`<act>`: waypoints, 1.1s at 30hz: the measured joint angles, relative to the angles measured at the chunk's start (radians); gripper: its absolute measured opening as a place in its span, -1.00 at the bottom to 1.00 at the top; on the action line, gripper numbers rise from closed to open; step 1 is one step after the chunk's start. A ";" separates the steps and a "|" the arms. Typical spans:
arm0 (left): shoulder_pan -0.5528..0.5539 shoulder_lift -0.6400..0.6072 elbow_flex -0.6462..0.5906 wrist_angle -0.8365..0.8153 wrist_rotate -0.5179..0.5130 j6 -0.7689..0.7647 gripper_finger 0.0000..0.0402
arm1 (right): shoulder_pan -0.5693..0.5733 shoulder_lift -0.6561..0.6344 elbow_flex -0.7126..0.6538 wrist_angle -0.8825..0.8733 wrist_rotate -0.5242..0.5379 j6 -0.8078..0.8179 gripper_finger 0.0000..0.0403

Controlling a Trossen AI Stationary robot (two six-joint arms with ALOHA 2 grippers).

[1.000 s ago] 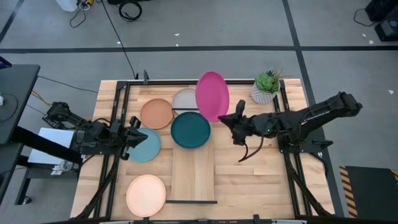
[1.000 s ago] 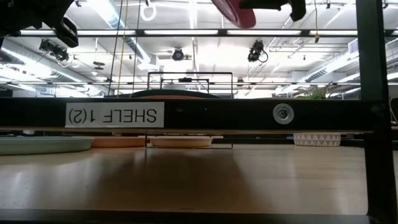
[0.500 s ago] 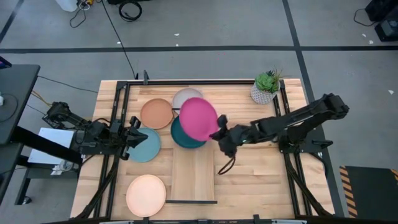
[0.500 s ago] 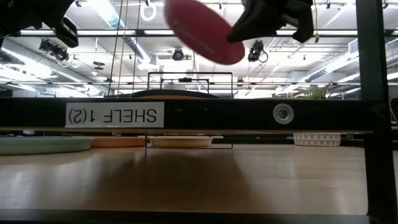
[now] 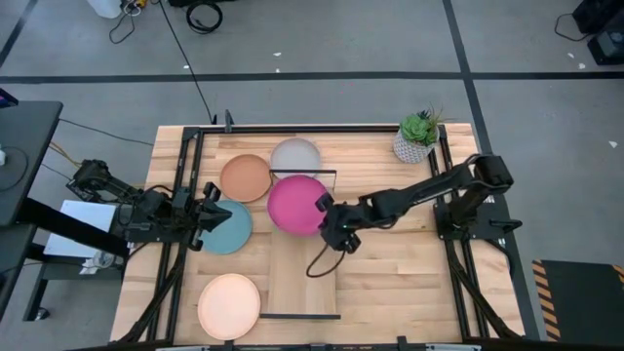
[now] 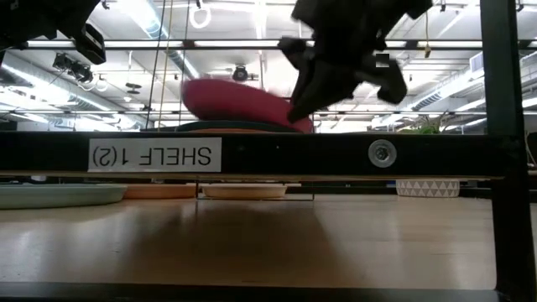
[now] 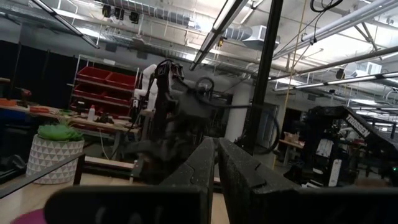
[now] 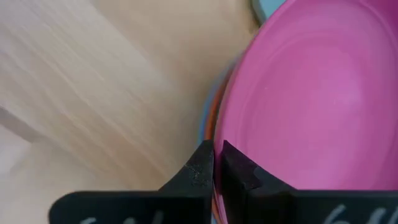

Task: Place and stack plates onto a shelf
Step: Stack the pink plate on top of the dark green plate, then put the light brown plate on the shelf

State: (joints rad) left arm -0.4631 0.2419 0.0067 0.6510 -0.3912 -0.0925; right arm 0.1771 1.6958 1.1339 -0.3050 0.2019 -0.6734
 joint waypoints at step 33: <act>0.000 0.000 0.000 0.000 0.000 0.000 -0.86 | -0.063 -0.188 -0.007 -0.009 0.010 0.487 -0.46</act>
State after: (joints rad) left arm -0.4630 0.2417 0.0067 0.6510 -0.3912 -0.0924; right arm 0.1140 1.5080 1.1271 -0.3136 0.2117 -0.1864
